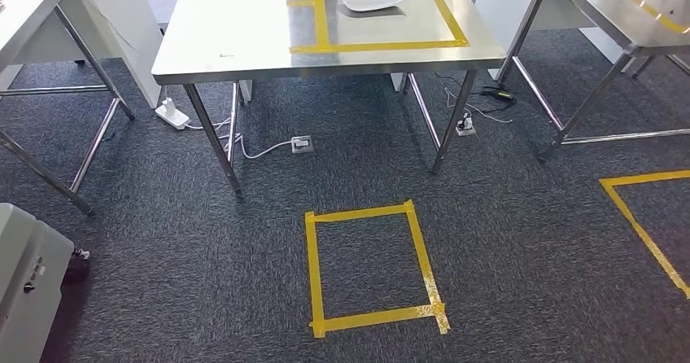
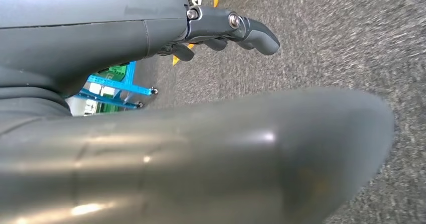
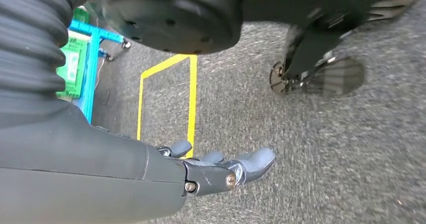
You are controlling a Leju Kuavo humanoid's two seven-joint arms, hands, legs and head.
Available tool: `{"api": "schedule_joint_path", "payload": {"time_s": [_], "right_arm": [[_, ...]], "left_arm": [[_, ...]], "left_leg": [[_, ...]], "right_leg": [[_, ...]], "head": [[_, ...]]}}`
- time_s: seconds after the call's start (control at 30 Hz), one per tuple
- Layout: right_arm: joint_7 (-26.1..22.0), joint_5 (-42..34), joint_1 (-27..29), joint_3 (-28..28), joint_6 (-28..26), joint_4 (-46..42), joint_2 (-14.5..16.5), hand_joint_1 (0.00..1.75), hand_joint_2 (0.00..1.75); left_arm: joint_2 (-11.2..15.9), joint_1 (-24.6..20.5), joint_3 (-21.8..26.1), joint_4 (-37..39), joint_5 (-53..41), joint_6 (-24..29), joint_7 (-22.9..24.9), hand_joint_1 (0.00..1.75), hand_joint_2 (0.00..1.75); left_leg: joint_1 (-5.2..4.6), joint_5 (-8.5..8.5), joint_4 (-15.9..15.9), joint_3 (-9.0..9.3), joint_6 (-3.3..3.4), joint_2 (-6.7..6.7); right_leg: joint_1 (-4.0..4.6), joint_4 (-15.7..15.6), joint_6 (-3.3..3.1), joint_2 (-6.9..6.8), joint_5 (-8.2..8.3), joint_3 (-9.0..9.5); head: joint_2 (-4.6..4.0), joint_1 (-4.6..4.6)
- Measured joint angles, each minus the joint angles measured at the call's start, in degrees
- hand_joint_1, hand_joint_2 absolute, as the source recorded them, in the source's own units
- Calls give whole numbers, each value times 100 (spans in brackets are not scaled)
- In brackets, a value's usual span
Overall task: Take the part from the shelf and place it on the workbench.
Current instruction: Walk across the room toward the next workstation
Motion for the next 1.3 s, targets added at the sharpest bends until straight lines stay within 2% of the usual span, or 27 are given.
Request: {"api": "schedule_joint_path", "payload": {"time_s": [0.03, 0.07, 0.13, 0.17, 0.2, 0.23, 0.3, 0.33, 0.37, 0.4, 0.43, 0.47, 0.53, 0.57, 0.6, 0.7, 0.73, 0.83, 1.07, 1.3], "right_arm": [[-8, 26, -1, 13, 37, -1, -3, 0, 175], [-28, 40, -1, 26, 69, -1, -5, 0, 175], [-90, 39, -1, 45, 117, -1, 0, 0, 175], [-127, 44, -5, 49, 139, -1, 6, 0, 175], [-161, 69, -8, 50, 160, -5, 10, 0, 175], [-191, 115, -6, 51, 187, -21, 15, 0, 175], [-257, 190, 11, 54, 233, -93, 10, 0, 175], [-288, 193, 18, 56, 248, -150, 7, 0, 175], [-321, 167, 20, 57, 253, -222, 3, 0, 175], [-351, 135, 15, 58, 255, -297, -1, 0, 175], [-379, 94, 7, 60, 256, -386, -5, 0, 175], [-407, 51, -1, 61, 256, -483, -14, 0, 175], [-465, -43, -13, 63, 258, -661, -42, 0, 87], [-492, -92, -11, 67, 262, -735, -60, 0, 44], [-519, -145, 1, 71, 269, -798, -85, 0, 0], [-605, -311, 108, 88, 294, -929, -157, 0, 0], [-637, -365, 166, 92, 300, -948, -178, 0, 0], [-729, -528, 377, 99, 307, -982, -247, 0, 0], [-938, -908, 854, 155, 330, -1061, -390, 0, 0], [-1087, -1167, 1099, 203, 346, -1105, -476, 0, 0]], "left_arm": [[-23, -1, -1, -4, 30, 0, -1, 0, 131], [-45, 2, -1, -7, 64, 0, -2, 0, 175], [-69, 33, 1, -7, 109, 0, -9, 0, 175], [-65, 68, 2, -6, 107, 0, -19, 0, 175], [-54, 119, -1, -5, 104, 0, -28, 0, 175], [-31, 187, -15, -4, 124, 0, -38, 0, 175], [25, 358, -75, 2, 265, 0, -66, 0, 175], [59, 454, -116, 8, 386, 0, -78, 0, 175], [89, 555, -158, 20, 532, 0, -86, 0, 175], [120, 648, -198, 34, 672, 0, -89, 0, 175], [153, 745, -239, 50, 816, 0, -83, 0, 175], [187, 833, -287, 64, 968, 0, -78, 0, 131], [251, 984, -394, 81, 1279, 0, -70, 0, 44], [281, 1043, -453, 83, 1436, 0, -80, 0, 0], [302, 1098, -516, 79, 1604, 0, -89, 0, 0], [374, 1207, -706, -5, 2125, 0, -96, 0, 0], [402, 1225, -768, -61, 2300, 0, -91, 0, 0], [485, 1248, -955, -266, 2821, 0, -87, 0, 0], [694, 1278, -1388, -794, 4014, 0, -87, 0, 0], [834, 1304, -1673, -1152, 4847, 0, -87, 0, 0]], "left_leg": [[3, 45, -4, -19, -29, 2], [11, 90, -19, -24, -66, 5], [29, 163, -60, -20, -147, 8], [33, 132, -34, -44, -183, -3], [35, 10, 78, -93, -215, -20], [38, -197, 314, -178, -245, -37], [48, -691, 1036, -398, -298, -58], [51, -834, 1338, -466, -319, -58], [53, -864, 1464, -446, -332, -58], [55, -808, 1414, -346, -338, -58], [56, -668, 1107, -118, -337, -56], [58, -553, 698, 142, -327, -55], [40, -420, 76, 551, -267, -62], [30, -439, -41, 620, -226, -67], [23, -439, -58, 639, -194, -71], [23, -444, -99, 629, -163, -70], [17, -445, -95, 625, -151, -70], [5, -445, -85, 612, -118, -66], [-4, -447, -72, 604, -88, -46], [-2, -445, -73, 569, -86, -42]], "right_leg": [[24, -306, -37, -4, -60, 176], [47, -470, -70, -9, -125, 245], [57, -538, -136, -15, -50, 211], [41, -559, -177, -18, 7, 190], [21, -586, -217, -20, 70, 165], [1, -606, -246, -22, 129, 133], [1, -595, -270, -25, 193, 44], [2, -581, -266, -27, 214, 1], [0, -563, -259, -29, 231, -40], [-2, -544, -250, -31, 242, -72], [-7, -519, -239, -31, 246, -89], [-12, -491, -224, -33, 245, -103], [-12, -446, -173, -48, 240, -140], [-8, -435, -144, -56, 238, -155], [5, -429, -145, -61, 238, -169], [29, -432, -223, -55, 245, -165], [26, -441, -220, -54, 255, -162], [17, -466, -172, -52, 284, -158], [8, -484, -61, -47, 303, -159], [10, -470, -41, -46, 294, -161]], "head": [[0, 2], [0, 1], [0, 5], [0, 4], [0, 5], [0, 4], [0, 2], [0, 2], [0, 3], [0, 3], [0, 3], [0, 4], [0, 4], [0, 4], [0, 6], [0, 10], [0, 10], [0, 9], [0, 9], [0, 9]]}}
